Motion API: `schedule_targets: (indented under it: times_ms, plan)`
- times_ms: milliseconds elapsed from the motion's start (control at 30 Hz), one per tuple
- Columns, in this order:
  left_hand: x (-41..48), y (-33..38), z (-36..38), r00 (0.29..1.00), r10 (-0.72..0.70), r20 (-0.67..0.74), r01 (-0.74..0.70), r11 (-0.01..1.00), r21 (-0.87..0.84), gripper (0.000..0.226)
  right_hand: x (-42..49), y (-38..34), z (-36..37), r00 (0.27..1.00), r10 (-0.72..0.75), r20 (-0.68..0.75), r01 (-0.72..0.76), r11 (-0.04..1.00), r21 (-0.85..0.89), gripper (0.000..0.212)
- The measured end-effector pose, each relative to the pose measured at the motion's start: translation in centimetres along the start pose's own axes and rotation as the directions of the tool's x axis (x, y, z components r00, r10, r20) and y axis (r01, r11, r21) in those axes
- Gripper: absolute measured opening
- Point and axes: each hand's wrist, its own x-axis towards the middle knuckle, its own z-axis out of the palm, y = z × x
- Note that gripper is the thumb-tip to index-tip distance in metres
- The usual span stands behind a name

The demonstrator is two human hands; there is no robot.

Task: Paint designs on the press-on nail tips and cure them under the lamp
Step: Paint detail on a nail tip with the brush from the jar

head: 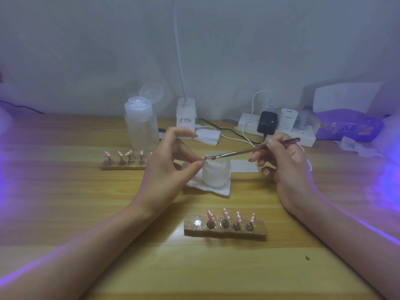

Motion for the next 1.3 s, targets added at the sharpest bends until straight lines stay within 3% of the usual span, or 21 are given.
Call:
schedule_targets:
  times_ms: [167,300,467,633,800,933,1100,1300]
  plan:
    - [0.0,-0.14,-0.01,1.0,-0.013,-0.001,0.013,1.0,-0.011,0.045,-0.11,-0.05,0.12,0.995,-0.06,0.075,0.06,0.998,0.007,0.021]
    - [0.05,-0.15,0.03,1.0,-0.025,0.004,0.025,0.999,-0.023,0.044,-0.01,0.1,0.0,1.0,-0.013,0.002,0.013,1.0,0.003,0.023]
    - [-0.02,-0.11,-0.02,1.0,-0.023,0.005,0.023,0.999,-0.022,0.042,-0.13,-0.05,0.13,0.995,-0.065,0.075,0.065,0.998,0.004,0.019]
    - [-0.02,-0.01,0.05,1.0,-0.026,-0.001,0.026,1.0,-0.002,0.04,-0.15,-0.05,0.07,1.0,-0.024,-0.01,0.024,1.0,-0.003,0.025]
    - [-0.01,0.0,0.0,1.0,-0.021,0.001,0.021,1.0,0.003,0.04,-0.24,-0.07,0.16,0.996,-0.067,0.063,0.067,0.998,-0.004,0.02]
    - [0.02,0.01,0.06,1.0,-0.016,0.007,0.016,1.0,0.0,0.039,-0.11,0.02,0.03,1.0,-0.029,-0.005,0.029,1.0,-0.01,0.023]
    - [-0.01,-0.02,0.03,1.0,-0.015,0.005,0.015,1.0,-0.001,0.04,-0.21,-0.08,0.14,0.995,-0.075,0.069,0.076,0.997,-0.005,0.018]
    - [-0.01,0.0,-0.03,1.0,-0.015,0.011,0.015,1.0,-0.007,0.039,-0.19,-0.1,0.07,0.997,-0.064,0.03,0.064,0.998,0.008,0.021]
